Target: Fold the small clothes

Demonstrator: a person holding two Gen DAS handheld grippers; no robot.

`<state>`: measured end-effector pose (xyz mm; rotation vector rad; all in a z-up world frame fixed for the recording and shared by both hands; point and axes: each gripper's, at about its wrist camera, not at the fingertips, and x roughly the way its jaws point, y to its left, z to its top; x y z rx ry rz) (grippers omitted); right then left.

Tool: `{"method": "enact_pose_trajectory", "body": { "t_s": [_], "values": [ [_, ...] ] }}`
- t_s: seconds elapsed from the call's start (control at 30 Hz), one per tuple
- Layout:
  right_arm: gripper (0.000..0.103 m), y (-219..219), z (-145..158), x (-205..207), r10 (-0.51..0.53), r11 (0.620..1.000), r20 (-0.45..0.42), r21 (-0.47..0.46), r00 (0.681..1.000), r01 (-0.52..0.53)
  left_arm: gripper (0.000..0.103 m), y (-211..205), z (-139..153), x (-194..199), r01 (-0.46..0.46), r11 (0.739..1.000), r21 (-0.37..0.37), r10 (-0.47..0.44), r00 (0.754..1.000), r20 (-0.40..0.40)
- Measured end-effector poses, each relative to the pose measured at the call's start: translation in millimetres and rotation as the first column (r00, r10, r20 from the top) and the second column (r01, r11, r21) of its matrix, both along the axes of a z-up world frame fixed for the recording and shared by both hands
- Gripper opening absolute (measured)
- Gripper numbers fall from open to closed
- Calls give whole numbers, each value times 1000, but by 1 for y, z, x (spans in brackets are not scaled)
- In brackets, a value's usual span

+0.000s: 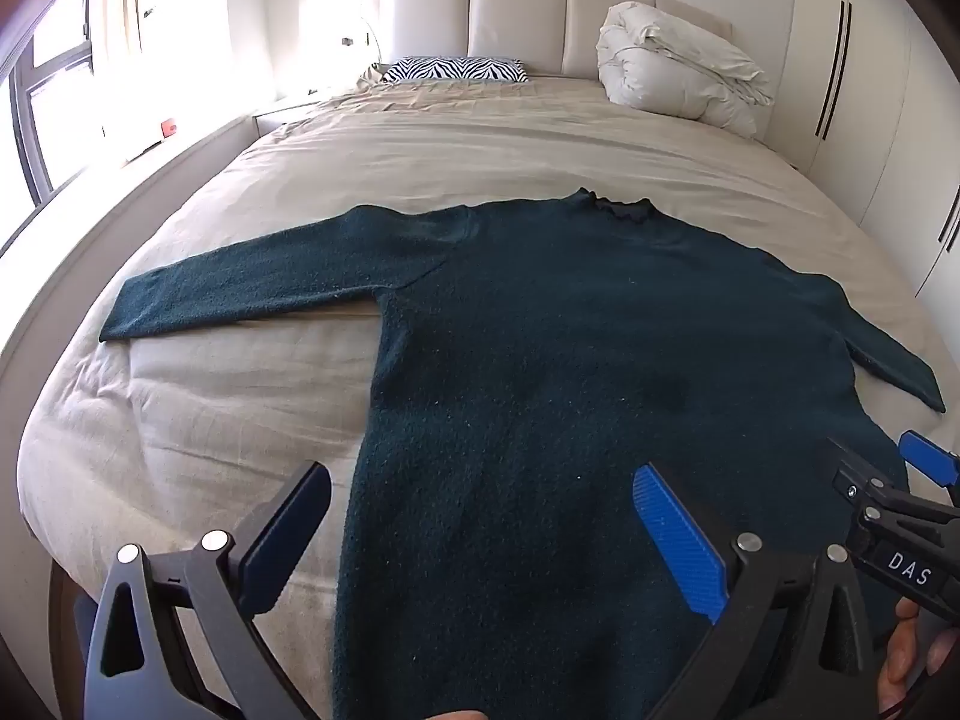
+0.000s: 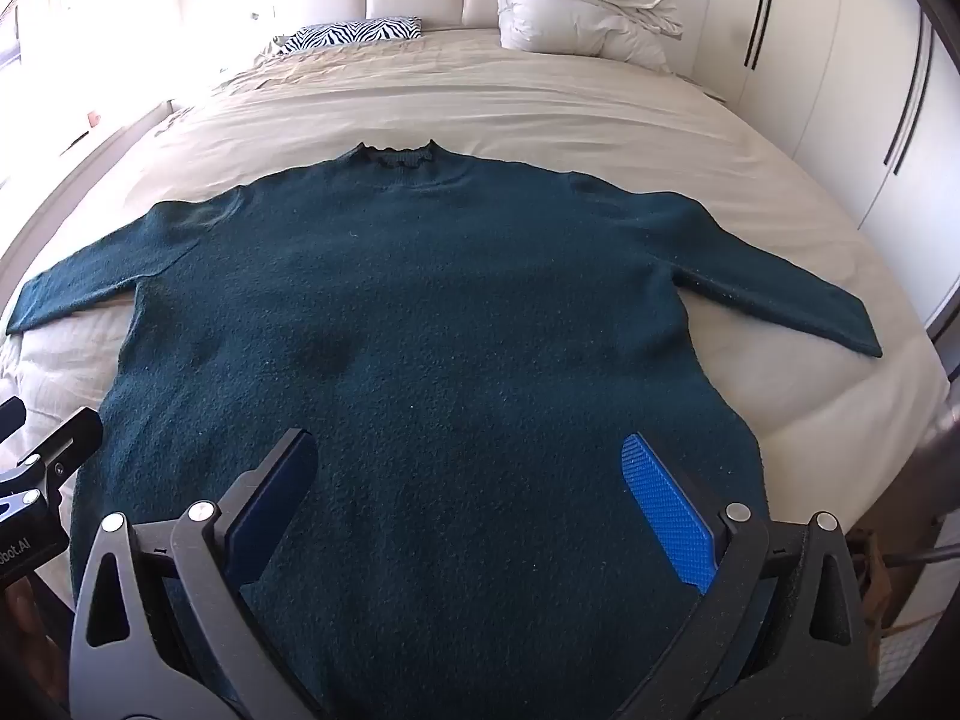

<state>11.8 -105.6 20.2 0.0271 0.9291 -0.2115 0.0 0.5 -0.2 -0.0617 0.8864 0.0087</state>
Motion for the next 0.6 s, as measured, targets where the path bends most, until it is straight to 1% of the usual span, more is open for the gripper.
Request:
{"method": "enact_pose_trajectory", "body": {
  "t_s": [0.23,0.37,0.6],
  "values": [
    [103,-1,-1,0,2,1000,0,-9,1000,-2,103,0,-1,0,4,1000,7,-4,1000,-3],
    [103,6,1,-3,-1,1000,0,-17,1000,1,103,0,-2,2,4,1000,10,-3,1000,-6],
    [103,0,-2,0,1,1000,-6,-6,1000,-1,103,-3,-4,0,5,1000,23,-4,1000,-5]
  ]
}}
